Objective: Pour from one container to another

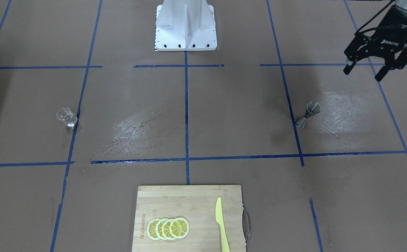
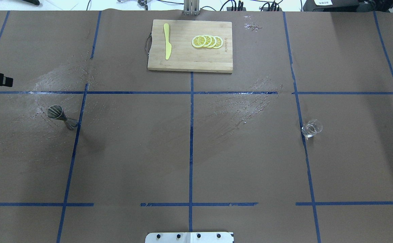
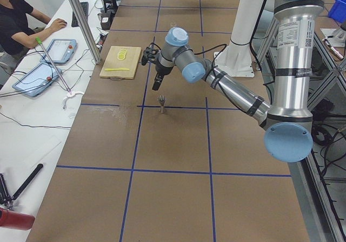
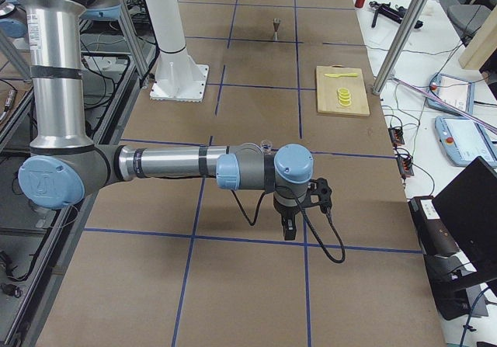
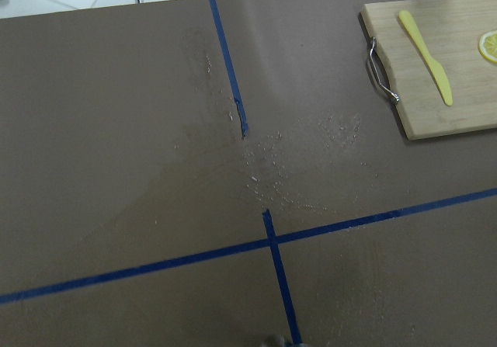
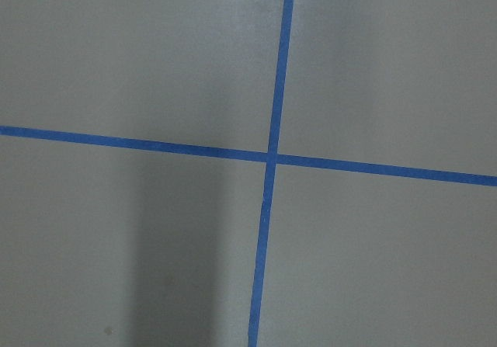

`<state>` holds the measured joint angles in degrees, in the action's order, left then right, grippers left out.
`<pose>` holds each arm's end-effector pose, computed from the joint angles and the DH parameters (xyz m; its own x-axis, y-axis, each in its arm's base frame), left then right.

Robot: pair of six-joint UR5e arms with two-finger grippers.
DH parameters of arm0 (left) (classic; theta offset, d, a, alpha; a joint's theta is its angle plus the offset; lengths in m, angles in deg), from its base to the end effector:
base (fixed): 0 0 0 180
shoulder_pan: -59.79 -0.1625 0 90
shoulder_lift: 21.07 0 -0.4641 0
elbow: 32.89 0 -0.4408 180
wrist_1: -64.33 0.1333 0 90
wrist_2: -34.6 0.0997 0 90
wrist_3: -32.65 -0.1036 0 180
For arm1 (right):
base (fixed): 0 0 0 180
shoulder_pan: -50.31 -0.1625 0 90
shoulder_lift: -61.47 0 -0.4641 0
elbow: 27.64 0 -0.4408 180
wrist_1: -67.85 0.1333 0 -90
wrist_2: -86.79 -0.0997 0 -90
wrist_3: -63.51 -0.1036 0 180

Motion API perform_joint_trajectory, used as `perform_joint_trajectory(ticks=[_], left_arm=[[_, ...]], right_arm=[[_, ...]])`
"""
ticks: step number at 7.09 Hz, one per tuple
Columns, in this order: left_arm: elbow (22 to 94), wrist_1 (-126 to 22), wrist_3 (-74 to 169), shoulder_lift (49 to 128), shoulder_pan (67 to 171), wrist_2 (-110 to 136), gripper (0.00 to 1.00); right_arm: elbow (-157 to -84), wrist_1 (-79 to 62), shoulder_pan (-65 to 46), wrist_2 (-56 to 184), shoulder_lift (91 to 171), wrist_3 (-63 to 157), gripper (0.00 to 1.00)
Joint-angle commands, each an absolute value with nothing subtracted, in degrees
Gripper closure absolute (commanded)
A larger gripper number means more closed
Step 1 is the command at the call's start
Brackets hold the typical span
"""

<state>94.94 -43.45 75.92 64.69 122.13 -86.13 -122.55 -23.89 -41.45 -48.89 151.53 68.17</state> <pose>0.1445 -0.4489 0.3592 0.6181 0.1690 -0.7677 0.1838 0.9185 0.3502 0.0758 -0.5401 0.6562 0.6997 -0.0984 0.7076 0.0263 0.9933 0.1121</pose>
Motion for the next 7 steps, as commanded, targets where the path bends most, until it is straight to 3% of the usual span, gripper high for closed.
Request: perform_joint_trajectory(ticks=[1, 4, 7], left_arm=[[100.33, -43.6, 87.41, 61.28, 111.81, -75.0, 0.0], [101.75, -43.42, 108.87, 60.58, 88.7, -51.36, 0.0], [99.92, -42.89, 122.61, 57.51, 70.91, -29.8, 0.0]], right_arm=[[-122.91, -23.91, -40.58, -48.92, 150.95, 67.9, 0.0], [-125.19, -23.82, -39.87, -49.0, 150.15, 67.99, 0.0], [-142.18, -24.26, -32.62, -48.05, 154.17, 44.54, 0.0]])
